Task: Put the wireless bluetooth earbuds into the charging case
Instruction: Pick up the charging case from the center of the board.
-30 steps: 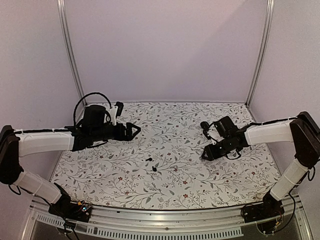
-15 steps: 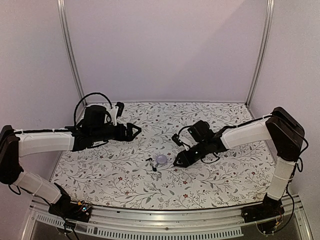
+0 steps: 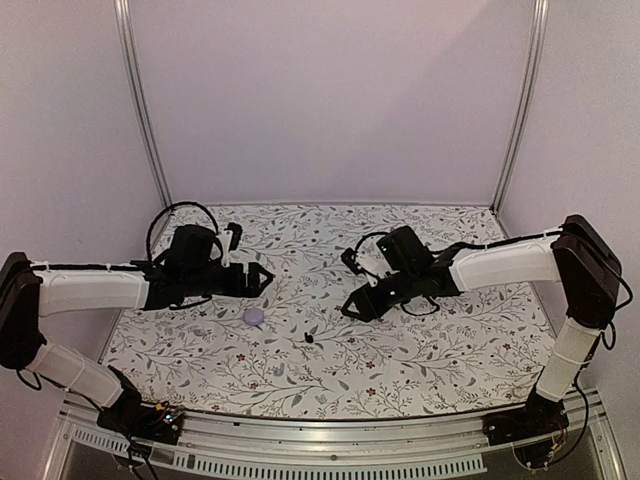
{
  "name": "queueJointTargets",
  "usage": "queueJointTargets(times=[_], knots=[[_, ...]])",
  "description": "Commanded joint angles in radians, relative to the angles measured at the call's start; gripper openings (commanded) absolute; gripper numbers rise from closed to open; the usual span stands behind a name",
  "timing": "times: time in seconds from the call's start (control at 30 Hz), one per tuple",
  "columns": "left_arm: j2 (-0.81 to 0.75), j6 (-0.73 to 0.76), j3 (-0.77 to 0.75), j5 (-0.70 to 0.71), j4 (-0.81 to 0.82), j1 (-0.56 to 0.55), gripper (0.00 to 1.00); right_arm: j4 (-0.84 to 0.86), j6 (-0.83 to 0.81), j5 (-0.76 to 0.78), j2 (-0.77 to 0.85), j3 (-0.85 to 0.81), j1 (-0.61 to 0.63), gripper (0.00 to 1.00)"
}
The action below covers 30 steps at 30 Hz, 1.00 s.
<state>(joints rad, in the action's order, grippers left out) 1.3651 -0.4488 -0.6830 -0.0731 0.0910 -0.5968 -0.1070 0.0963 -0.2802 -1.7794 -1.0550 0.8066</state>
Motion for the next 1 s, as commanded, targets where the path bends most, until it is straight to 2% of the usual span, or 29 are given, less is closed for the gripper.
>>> queueJointTargets(times=[0.0, 0.13, 0.3, 0.57, 0.97], knots=[[-0.058, -0.059, 0.038, 0.117, -0.150, 0.032, 0.99, 0.022, -0.002, 0.028, 0.038, 0.015, -0.003, 0.61], [-0.120, -0.104, 0.062, 0.104, -0.205, 0.115, 0.95, 0.032, -0.014, 0.030, 0.044, 0.011, -0.011, 0.70], [-0.111, -0.046, 0.042, 0.005, -0.250, 0.126, 0.91, 0.040, -0.025, 0.013, 0.065, 0.018, -0.041, 0.79], [0.042, 0.020, -0.072, 0.068, -0.408, 0.025, 0.88, 0.067, -0.025, -0.028, 0.170, 0.072, -0.107, 0.90], [0.270, 0.088, -0.227, 0.216, -0.547, -0.134, 0.87, 0.075, -0.027, -0.029, 0.202, 0.104, -0.142, 0.92]])
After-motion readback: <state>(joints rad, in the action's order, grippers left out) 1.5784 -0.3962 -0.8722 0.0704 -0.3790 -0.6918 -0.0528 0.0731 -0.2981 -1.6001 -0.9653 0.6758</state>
